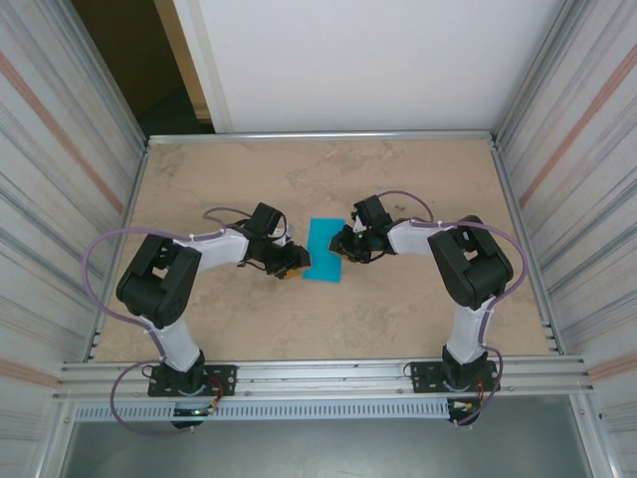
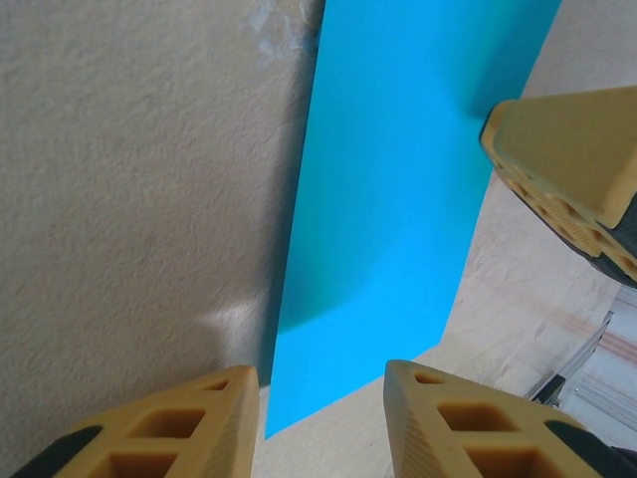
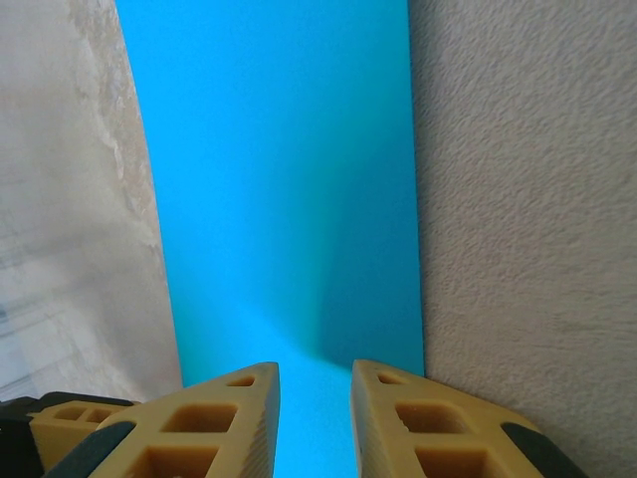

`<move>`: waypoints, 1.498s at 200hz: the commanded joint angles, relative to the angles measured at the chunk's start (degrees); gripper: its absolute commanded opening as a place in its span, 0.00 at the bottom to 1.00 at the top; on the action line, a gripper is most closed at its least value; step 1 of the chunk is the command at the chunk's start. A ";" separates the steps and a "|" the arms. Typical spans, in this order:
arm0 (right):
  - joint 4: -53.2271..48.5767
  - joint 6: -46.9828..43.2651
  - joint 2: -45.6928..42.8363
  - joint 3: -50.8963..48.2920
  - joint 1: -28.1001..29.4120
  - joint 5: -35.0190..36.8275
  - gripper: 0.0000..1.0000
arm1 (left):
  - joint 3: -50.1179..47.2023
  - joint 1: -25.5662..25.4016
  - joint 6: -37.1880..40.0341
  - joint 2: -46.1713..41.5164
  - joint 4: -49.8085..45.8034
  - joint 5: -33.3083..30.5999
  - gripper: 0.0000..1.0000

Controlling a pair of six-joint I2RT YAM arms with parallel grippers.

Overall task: Fold a paper plane with a square sheet of paper (pick it up from the middle)
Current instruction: Third fold the triangle at the center of the table.

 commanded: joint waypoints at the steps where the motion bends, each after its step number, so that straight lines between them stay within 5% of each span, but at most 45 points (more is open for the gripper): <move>1: -3.15 0.28 2.77 -1.96 -0.40 1.73 0.25 | 1.51 -0.44 1.41 0.85 -1.49 0.19 0.39; 78: -2.98 0.28 2.63 -2.12 -0.50 1.64 0.25 | 1.58 -0.72 1.51 2.17 -1.44 0.12 0.41; 145: -2.89 0.28 2.40 -2.22 -0.49 1.55 0.25 | 2.49 -0.30 0.42 2.61 4.48 6.28 0.38; 299: -2.93 0.27 1.91 -2.04 -0.83 1.73 0.24 | 10.03 2.51 1.15 9.49 2.52 3.48 0.26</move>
